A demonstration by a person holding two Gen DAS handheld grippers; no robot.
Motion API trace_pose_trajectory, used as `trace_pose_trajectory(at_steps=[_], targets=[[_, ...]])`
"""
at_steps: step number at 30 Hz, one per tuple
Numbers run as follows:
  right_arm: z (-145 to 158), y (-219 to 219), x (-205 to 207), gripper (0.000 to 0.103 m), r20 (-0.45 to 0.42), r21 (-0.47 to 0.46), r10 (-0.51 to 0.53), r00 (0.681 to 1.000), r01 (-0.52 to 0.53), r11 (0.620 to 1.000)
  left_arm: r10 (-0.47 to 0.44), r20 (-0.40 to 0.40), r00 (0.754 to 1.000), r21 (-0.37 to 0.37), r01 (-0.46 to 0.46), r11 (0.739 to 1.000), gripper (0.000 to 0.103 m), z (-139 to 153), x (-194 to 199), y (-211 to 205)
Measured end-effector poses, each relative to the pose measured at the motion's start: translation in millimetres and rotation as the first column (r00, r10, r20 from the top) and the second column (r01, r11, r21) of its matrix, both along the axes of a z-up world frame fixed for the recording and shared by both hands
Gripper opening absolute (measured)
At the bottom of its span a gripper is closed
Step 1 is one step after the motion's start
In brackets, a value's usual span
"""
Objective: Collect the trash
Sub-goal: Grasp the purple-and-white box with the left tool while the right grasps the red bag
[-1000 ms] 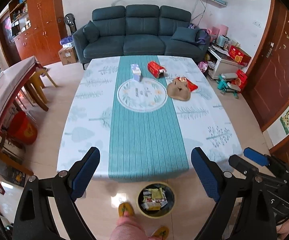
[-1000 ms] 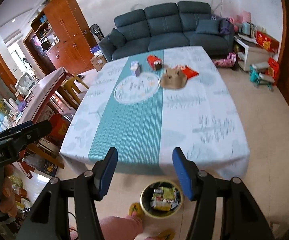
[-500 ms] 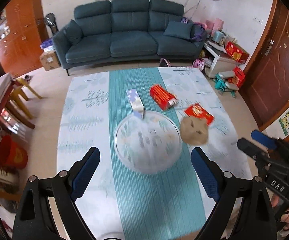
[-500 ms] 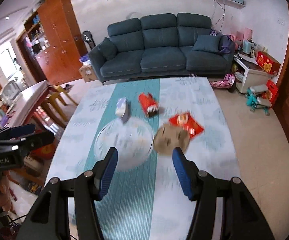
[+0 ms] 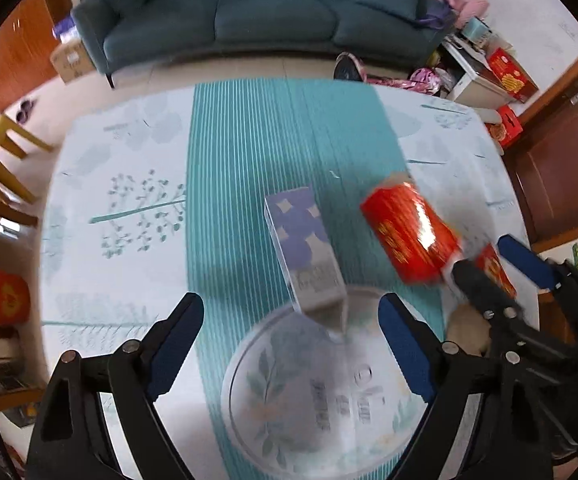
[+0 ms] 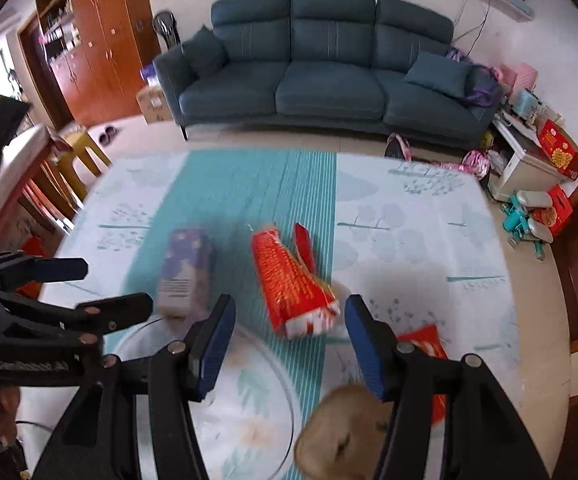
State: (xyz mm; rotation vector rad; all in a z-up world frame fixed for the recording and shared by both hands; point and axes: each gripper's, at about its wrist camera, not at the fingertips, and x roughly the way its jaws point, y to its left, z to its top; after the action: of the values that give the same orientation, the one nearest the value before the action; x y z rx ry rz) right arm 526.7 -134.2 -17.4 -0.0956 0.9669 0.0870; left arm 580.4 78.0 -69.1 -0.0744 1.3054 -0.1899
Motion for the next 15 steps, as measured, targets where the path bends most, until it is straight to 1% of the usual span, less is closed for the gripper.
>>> trace_pose_trajectory(at_steps=[5, 7, 10, 12, 14, 15], targets=[[-34, -5, 33, 0.057, -0.071, -0.009, -0.017, 0.997, 0.016, 1.000, 0.016, -0.058, 0.998, -0.027, -0.017, 0.999, 0.088, -30, 23, -2], [-43, -7, 41, 0.057, -0.092, -0.002, -0.025, 0.995, 0.025, 1.000, 0.022, -0.070, 0.997, -0.035, -0.024, 0.999, 0.087, -39, 28, -3], [-48, -8, 49, 0.057, -0.095, 0.014, -0.028, 0.995, 0.030, 0.999, 0.050, -0.096, 0.994, -0.066, -0.056, 0.996, 0.086, -49, 35, 0], [-51, -9, 52, 0.057, -0.108, 0.035, -0.023, 0.994, 0.027, 0.999, 0.061, -0.120, 0.991, -0.079, -0.071, 0.994, 0.083, -57, 39, 1], [-56, -6, 57, 0.057, -0.135, 0.040, -0.010, 0.991, 0.015, 0.999, 0.055, -0.145, 0.988, -0.076, -0.067, 0.995, 0.073, -64, 42, -1], [-60, -4, 58, 0.057, -0.158, 0.034, -0.004, 0.987, 0.009, 0.999, 0.050, -0.153, 0.987, -0.073, -0.062, 0.995, 0.071, -67, 43, -3]])
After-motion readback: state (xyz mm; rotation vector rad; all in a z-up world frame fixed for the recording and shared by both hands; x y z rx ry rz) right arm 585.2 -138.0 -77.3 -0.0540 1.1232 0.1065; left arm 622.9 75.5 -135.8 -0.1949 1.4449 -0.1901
